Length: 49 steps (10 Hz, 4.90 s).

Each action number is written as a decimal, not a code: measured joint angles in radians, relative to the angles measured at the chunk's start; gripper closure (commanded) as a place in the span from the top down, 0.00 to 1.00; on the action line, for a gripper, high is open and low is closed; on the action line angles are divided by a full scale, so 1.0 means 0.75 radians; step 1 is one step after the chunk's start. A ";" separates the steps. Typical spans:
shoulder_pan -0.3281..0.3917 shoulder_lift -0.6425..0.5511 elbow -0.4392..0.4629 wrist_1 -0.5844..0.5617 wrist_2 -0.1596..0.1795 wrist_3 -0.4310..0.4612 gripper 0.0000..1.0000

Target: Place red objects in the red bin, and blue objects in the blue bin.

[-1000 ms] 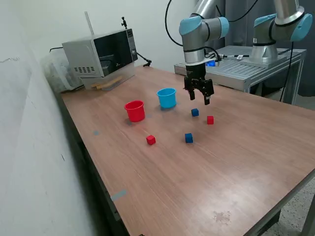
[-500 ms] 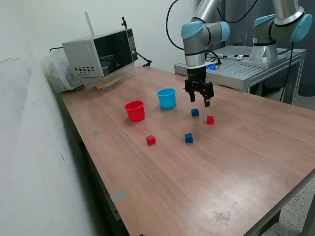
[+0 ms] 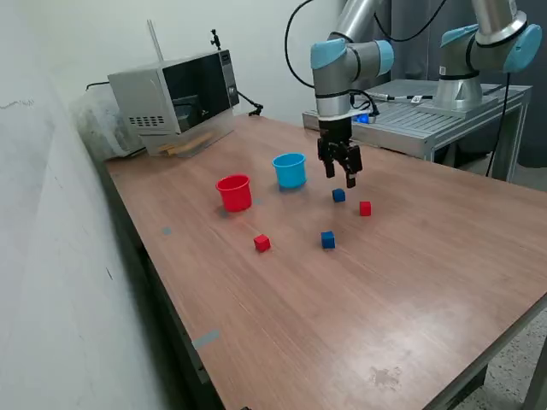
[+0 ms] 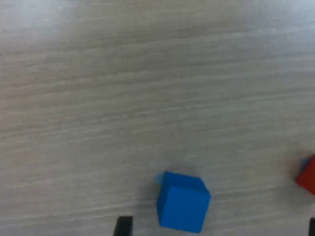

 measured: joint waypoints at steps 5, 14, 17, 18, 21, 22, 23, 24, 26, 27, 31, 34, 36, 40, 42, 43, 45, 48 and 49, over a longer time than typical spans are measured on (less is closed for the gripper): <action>-0.010 0.012 0.013 0.004 -0.051 0.138 1.00; 0.026 0.059 -0.021 0.000 -0.072 0.172 1.00; 0.032 0.080 -0.037 -0.001 -0.120 0.170 1.00; 0.032 0.084 -0.040 -0.001 -0.143 0.171 1.00; 0.034 0.092 -0.043 -0.003 -0.180 0.172 1.00; 0.034 0.092 -0.043 -0.003 -0.184 0.172 1.00; 0.035 0.093 -0.043 -0.003 -0.187 0.172 1.00; 0.036 0.094 -0.043 -0.003 -0.188 0.173 1.00; 0.039 0.099 -0.043 -0.003 -0.190 0.173 1.00; 0.042 0.104 -0.043 -0.003 -0.190 0.173 1.00; 0.053 0.113 -0.043 -0.008 -0.194 0.166 0.00; 0.055 0.107 -0.051 -0.009 -0.219 0.159 0.00; 0.055 0.085 -0.077 -0.003 -0.256 0.143 0.00; 0.017 -0.010 -0.111 0.010 -0.318 0.058 0.00; -0.065 -0.053 -0.118 0.030 -0.346 0.014 0.00; -0.110 -0.064 -0.120 0.043 -0.353 -0.003 0.00; -0.188 -0.075 -0.120 0.061 -0.357 -0.036 0.00; -0.239 -0.080 -0.105 0.097 -0.357 -0.064 1.00; -0.230 -0.082 -0.100 0.112 -0.356 -0.077 1.00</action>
